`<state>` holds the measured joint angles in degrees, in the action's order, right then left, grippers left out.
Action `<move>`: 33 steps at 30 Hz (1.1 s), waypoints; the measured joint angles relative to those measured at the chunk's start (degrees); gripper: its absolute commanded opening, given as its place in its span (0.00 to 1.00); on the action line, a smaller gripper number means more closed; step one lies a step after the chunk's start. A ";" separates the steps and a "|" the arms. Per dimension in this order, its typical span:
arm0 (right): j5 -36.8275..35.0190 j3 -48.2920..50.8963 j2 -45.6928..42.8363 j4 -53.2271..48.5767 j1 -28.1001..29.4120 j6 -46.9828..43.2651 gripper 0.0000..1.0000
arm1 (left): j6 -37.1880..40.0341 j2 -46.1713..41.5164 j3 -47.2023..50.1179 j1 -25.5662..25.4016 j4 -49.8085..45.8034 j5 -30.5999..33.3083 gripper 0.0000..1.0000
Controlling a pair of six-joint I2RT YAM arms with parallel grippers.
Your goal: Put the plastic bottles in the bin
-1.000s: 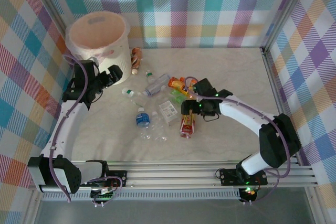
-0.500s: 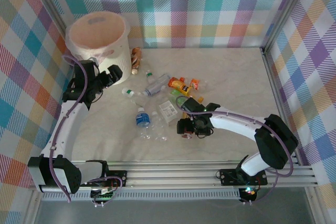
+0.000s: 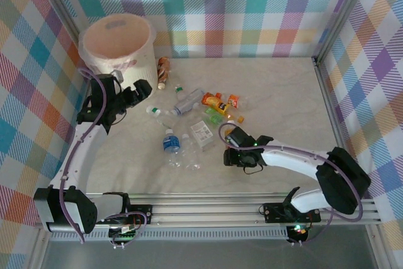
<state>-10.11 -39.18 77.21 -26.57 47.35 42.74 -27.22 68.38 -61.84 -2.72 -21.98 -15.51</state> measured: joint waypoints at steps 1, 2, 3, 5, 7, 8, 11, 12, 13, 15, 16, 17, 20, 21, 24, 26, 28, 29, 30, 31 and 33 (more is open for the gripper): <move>-0.52 0.52 -1.66 -0.02 0.00 -0.79 0.54 | -0.02 -0.24 0.31 -0.44 0.85 -0.85 1.00; -0.90 0.81 -3.28 0.00 0.00 -1.66 0.54 | -0.04 -0.42 0.61 -1.01 1.64 -1.79 1.00; -1.14 0.96 -4.68 0.17 0.00 -2.54 0.53 | -0.15 -0.52 0.76 -1.53 2.10 -2.47 1.00; -1.42 1.05 -8.24 1.38 0.00 -5.49 0.52 | -0.44 -0.63 1.44 -3.32 4.28 -4.22 1.00; -1.29 1.22 -11.17 3.58 0.00 -8.70 0.51 | -0.55 -0.63 1.88 -5.46 6.12 -5.90 1.00; -1.18 1.29 -12.59 4.94 0.00 -10.62 0.51 | -0.66 -0.63 2.16 -6.80 7.17 -6.95 1.00; -0.66 1.29 -14.60 8.90 0.00 -15.28 0.50 | -1.36 -0.44 2.40 -10.75 9.99 -9.51 1.00; -0.33 1.29 -14.71 10.01 0.00 -16.48 0.50 | -1.60 -0.35 2.47 -11.93 10.80 -9.97 1.00; 0.04 1.29 -14.69 11.28 0.00 -17.79 0.50 | -1.88 -0.15 2.47 -13.40 11.76 -10.40 1.00; 0.68 1.29 -14.58 13.03 0.04 -19.71 0.50 | -2.19 0.26 2.60 -16.02 13.25 -10.62 1.00; 0.96 1.29 -14.49 14.05 0.07 -20.52 0.50 | -2.43 0.37 2.89 -17.42 14.08 -10.56 1.00; 1.40 1.29 -14.23 15.28 0.13 -21.27 0.50 | -2.89 0.42 3.43 -18.67 15.06 -10.58 1.00; 2.71 1.25 -13.03 18.88 0.26 -23.04 0.50 | -4.28 0.48 5.20 -21.62 17.53 -10.43 1.00; 3.13 1.22 -12.57 19.93 0.26 -23.61 0.50 | -4.76 0.55 5.66 -22.51 18.08 -10.34 1.00; 4.44 0.81 -11.17 22.80 0.26 -25.11 0.50 | -5.79 1.07 6.23 -25.51 18.80 -8.74 1.00; 5.31 -0.11 -10.19 24.46 0.26 -26.16 0.50 | -6.45 1.62 6.23 -27.30 19.43 -7.63 1.00; 6.40 -1.64 -8.98 25.38 0.26 -27.71 0.50 | -6.99 2.25 6.21 -28.52 19.74 -6.95 1.00; 6.91 -2.58 -8.26 25.81 0.26 -28.85 0.50 | -7.39 2.80 6.19 -29.11 20.06 -6.67 1.00; 7.30 -3.28 -7.72 26.21 0.26 -29.90 0.50 | -7.67 3.28 6.19 -29.59 20.33 -6.23 1.00; 7.72 -4.02 -7.17 26.69 0.26 -31.15 0.50 | -7.98 3.82 6.14 -30.03 20.52 -5.75 1.00; 8.31 -4.90 -6.73 27.32 0.31 -33.09 0.50 | -8.76 4.68 6.10 -30.75 20.48 -4.15 1.00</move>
<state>-1.80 -44.07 70.48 0.75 47.66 9.65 -35.99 73.06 -55.75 -33.47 -1.50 -19.66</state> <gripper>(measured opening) 0.614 0.998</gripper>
